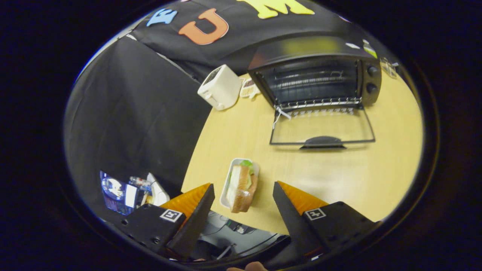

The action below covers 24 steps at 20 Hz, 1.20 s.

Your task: Open the toaster oven, put the food inside, and close the toaster oven door.

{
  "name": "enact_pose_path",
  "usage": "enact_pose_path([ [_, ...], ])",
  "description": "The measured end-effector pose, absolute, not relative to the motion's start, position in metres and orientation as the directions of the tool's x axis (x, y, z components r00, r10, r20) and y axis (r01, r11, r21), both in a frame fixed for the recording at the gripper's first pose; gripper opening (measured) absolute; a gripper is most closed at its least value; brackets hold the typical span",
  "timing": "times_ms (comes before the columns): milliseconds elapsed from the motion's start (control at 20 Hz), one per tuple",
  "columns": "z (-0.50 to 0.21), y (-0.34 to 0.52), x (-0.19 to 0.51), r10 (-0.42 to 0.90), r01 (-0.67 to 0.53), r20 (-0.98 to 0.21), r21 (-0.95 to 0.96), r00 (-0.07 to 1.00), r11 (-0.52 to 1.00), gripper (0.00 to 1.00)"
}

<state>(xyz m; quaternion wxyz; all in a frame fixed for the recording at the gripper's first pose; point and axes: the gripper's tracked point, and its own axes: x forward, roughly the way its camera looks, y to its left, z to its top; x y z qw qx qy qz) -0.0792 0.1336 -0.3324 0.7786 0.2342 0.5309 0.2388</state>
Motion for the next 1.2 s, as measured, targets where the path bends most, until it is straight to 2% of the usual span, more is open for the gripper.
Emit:
enact_pose_path([
  [300, -0.374, 0.17, -0.085, 0.692, 0.036, -0.701, 0.706, 0.174, 0.707, 1.0],
  [400, -0.382, 0.173, -0.081, 0.698, 0.053, -0.7, 0.71, 0.151, 0.702, 0.96],
  [650, -0.396, 0.181, -0.075, 0.716, 0.057, -0.691, 0.723, 0.104, 0.689, 0.74],
  [800, -0.392, 0.179, -0.067, 0.712, 0.049, -0.696, 0.718, 0.098, 0.695, 0.44],
  [1000, -0.373, 0.177, -0.068, 0.732, 0.015, -0.67, 0.739, 0.122, 0.674, 0.37],
  [1200, -0.332, 0.174, -0.058, 0.783, 0.012, -0.597, 0.797, 0.172, 0.604, 0.37],
])
